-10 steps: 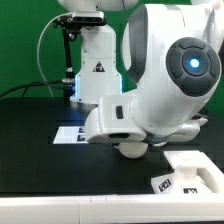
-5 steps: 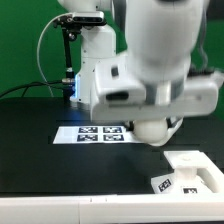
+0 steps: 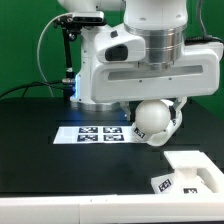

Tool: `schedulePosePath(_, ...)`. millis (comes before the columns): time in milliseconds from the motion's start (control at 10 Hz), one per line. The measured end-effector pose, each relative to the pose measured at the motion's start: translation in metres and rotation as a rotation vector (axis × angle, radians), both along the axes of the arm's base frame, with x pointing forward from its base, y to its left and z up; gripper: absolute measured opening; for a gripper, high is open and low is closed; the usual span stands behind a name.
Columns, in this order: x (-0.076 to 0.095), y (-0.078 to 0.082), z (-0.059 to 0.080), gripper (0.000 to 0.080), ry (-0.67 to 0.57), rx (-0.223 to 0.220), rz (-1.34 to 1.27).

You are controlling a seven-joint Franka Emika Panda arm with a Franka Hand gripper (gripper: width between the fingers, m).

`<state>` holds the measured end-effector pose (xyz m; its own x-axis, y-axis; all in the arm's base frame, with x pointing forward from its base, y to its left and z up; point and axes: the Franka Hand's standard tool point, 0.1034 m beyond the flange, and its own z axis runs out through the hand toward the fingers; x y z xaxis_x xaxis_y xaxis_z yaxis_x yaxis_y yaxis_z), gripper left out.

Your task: Assemble lamp

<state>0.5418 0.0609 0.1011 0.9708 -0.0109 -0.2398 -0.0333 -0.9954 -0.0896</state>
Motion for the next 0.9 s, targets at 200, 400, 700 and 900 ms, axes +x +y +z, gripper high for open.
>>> schedulePosePath(200,0.034,0.009,0.038,0.0574,-0.203,0.057,-0.036)
schedulePosePath(400,0.054,0.016,0.054,0.0574,-0.392,0.042,-0.045)
schedulePosePath(700,0.061,0.013,0.053,0.0574,-0.555,0.011,-0.039)
schedulePosePath(900,0.064,0.01,0.054,0.0576,-0.677,-0.007,-0.046)
